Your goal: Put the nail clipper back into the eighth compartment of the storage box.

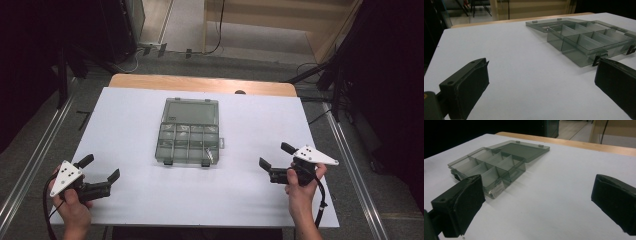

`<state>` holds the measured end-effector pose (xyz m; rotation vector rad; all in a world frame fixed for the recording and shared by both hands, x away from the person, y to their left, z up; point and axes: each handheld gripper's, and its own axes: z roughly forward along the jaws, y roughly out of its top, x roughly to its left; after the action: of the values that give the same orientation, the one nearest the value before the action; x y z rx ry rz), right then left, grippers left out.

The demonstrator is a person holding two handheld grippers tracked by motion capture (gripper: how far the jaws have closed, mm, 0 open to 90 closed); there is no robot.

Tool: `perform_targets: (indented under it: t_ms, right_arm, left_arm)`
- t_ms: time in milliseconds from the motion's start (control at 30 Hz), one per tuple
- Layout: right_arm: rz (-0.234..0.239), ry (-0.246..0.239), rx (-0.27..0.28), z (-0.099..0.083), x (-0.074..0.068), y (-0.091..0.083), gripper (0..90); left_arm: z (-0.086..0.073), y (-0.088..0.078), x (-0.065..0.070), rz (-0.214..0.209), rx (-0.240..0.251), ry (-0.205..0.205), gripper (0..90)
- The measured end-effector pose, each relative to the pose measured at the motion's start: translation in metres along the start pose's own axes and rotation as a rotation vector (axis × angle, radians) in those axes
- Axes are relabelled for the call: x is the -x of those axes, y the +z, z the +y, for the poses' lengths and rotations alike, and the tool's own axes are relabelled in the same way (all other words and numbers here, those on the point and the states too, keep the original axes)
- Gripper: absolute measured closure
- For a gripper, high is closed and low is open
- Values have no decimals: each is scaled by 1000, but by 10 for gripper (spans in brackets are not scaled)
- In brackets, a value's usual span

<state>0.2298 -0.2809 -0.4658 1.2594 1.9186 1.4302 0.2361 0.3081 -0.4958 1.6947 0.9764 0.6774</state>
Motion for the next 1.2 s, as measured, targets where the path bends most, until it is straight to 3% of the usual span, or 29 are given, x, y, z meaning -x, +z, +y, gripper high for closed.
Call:
perform_targets:
  t_ms: [533, 1200]
  right_arm:
    - [-76, 37, 5, -27, 28, -32, 0]
    - [-132, 79, 40, -57, 51, -62, 0]
  left_arm:
    - [0, 0, 0, 1, -1, 4, 0]
    - [0, -1, 0, 1, 0, 6, 0]
